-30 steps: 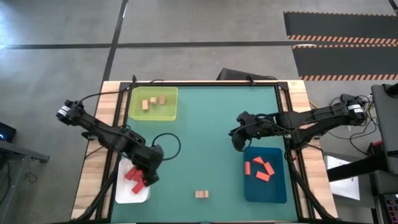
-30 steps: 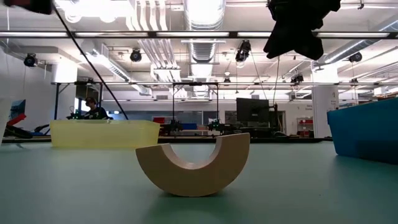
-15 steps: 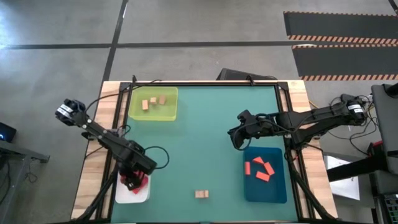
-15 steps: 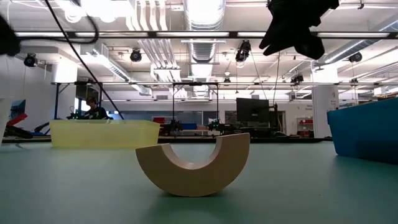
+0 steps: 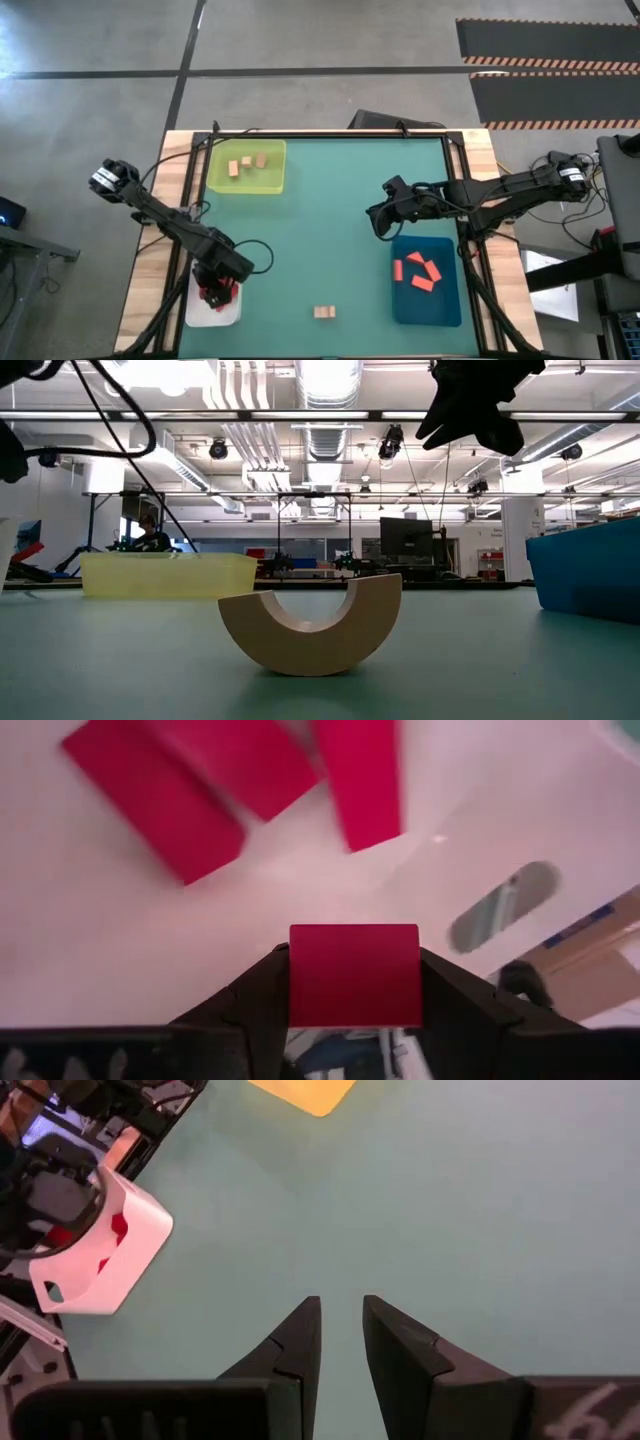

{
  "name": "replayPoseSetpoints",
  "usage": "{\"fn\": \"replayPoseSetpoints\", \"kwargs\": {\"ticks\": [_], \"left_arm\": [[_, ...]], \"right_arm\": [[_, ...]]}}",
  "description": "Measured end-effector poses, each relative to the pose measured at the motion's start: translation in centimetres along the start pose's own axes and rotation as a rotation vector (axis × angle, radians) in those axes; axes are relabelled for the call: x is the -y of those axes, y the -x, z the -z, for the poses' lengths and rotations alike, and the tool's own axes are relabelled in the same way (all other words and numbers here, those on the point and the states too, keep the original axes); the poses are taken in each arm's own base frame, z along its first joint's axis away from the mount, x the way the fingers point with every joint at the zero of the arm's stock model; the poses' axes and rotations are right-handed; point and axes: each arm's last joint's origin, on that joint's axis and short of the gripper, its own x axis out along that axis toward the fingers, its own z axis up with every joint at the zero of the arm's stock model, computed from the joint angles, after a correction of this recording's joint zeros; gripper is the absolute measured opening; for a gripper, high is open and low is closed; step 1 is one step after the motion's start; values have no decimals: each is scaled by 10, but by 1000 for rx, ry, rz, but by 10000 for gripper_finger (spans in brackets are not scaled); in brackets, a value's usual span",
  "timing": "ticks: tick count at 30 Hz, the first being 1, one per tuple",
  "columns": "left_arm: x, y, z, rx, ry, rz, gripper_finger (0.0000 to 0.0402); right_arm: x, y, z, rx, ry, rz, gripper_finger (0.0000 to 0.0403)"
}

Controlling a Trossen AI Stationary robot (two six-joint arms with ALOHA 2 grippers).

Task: Sort & place blocks by color
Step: Put the red block into the white bin

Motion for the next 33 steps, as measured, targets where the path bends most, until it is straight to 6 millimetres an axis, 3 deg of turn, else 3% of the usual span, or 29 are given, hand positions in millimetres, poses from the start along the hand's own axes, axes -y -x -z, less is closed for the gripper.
{"fn": "replayPoseSetpoints", "kwargs": {"ticks": [5, 13, 33], "left_arm": [[12, -6, 3, 21, -53, 59, 167], [13, -14, 12, 1, -58, 24, 167], [15, -27, 0, 34, -71, -43, 167]], "right_arm": [[0, 0, 0, 0, -4, 0, 68], [0, 0, 0, 13, -11, 9, 68], [0, 0, -1, 21, -11, 14, 68]]}}
